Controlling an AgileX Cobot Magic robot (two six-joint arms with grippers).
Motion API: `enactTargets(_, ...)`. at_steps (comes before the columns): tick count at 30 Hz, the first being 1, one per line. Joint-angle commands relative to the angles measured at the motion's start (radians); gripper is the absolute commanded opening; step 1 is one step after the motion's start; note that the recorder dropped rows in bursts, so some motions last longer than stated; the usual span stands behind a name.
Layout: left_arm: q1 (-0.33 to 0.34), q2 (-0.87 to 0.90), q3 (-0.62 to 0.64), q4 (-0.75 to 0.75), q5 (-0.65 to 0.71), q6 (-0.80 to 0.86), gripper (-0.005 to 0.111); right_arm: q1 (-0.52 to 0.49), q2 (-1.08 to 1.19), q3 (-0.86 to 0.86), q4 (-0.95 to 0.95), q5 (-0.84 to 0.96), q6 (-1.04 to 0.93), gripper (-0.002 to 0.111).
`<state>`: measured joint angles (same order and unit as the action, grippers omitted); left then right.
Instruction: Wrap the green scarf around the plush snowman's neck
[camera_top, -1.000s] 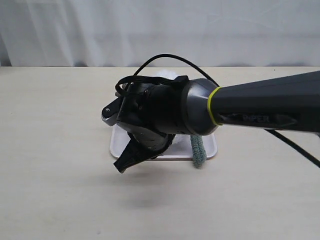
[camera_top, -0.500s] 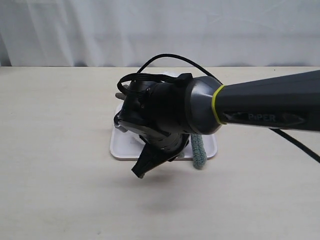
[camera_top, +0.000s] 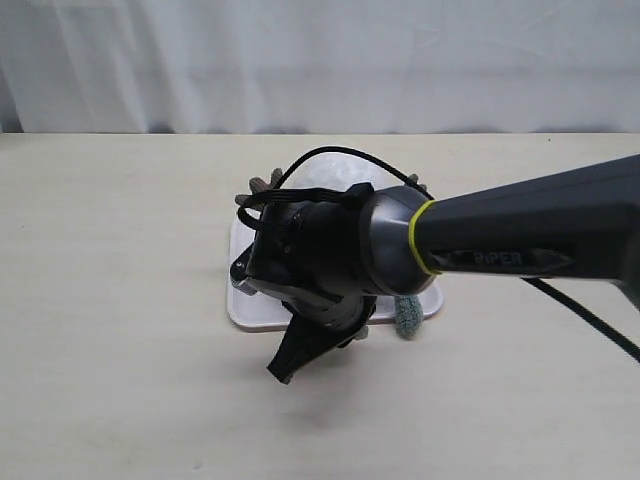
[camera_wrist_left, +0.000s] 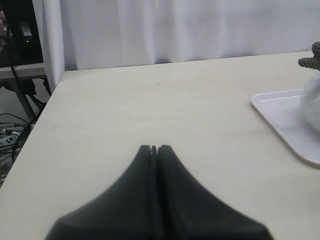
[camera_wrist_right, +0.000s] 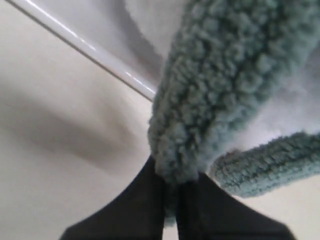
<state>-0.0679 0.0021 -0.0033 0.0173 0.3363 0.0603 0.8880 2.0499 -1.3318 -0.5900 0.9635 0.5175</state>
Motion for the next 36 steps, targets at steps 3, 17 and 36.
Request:
enactTargets(3,0.004,-0.002,0.003,-0.002,-0.013,0.003,0.000,-0.001,0.019,0.002,0.006,-0.045,-0.002,0.004)
enactTargets(17,0.004,-0.002,0.003,-0.002,-0.013,0.003,0.000,-0.001,0.064,-0.002,-0.021,-0.020,-0.010,0.004)
enactTargets(36,0.004,-0.002,0.003,-0.002,-0.013,0.003,0.000,-0.001,-0.023,0.007,0.080,0.107,-0.054,0.050)
